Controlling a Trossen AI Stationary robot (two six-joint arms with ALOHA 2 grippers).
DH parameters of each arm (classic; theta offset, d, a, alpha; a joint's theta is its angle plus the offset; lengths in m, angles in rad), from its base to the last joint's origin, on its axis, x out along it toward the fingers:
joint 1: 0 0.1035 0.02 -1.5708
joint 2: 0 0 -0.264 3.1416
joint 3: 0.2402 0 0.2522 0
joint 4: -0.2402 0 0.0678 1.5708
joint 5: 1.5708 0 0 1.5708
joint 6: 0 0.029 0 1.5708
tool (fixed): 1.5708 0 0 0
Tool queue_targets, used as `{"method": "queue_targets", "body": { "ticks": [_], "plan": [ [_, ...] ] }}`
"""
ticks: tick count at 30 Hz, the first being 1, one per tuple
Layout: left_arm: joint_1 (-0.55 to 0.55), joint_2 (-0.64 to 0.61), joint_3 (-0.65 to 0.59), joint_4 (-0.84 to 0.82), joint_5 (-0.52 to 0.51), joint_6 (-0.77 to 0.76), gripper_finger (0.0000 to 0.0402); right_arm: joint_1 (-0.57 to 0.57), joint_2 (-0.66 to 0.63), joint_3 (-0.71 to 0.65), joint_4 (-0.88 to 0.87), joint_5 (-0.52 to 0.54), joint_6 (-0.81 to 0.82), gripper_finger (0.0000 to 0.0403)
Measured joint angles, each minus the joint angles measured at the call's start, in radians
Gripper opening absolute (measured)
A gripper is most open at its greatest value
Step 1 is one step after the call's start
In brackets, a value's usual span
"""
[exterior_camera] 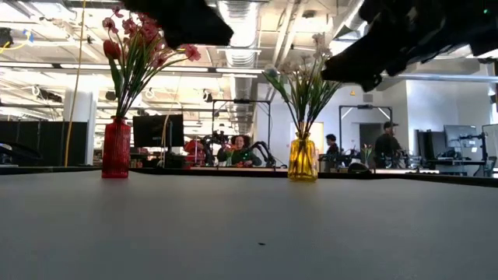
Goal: Sort flowers into vase by color
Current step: Return to Home Position
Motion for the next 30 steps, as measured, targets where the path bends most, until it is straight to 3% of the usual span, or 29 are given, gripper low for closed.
{"method": "queue_targets", "body": {
  "ticks": [4, 10, 20, 30],
  "plan": [
    [-0.013, -0.129, -0.164, 0.115, 0.023, -0.043, 0.0132, 0.006, 0.111, 0.017, 0.118, 0.0, 0.001, 0.017],
    [-0.013, -0.345, -0.327, 0.131, 0.031, -0.079, 0.0132, 0.001, 0.112, 0.076, 0.037, 0.0, -0.04, 0.017],
    [-0.013, -0.713, -0.519, 0.102, 0.033, -0.082, 0.0132, -0.045, -0.171, 0.096, -0.262, 0.0, -0.102, 0.017],
    [-0.013, -0.975, -0.634, 0.038, 0.094, -0.114, 0.0132, -0.046, -0.427, 0.086, -0.51, 0.001, -0.085, 0.017]
  ]
}}
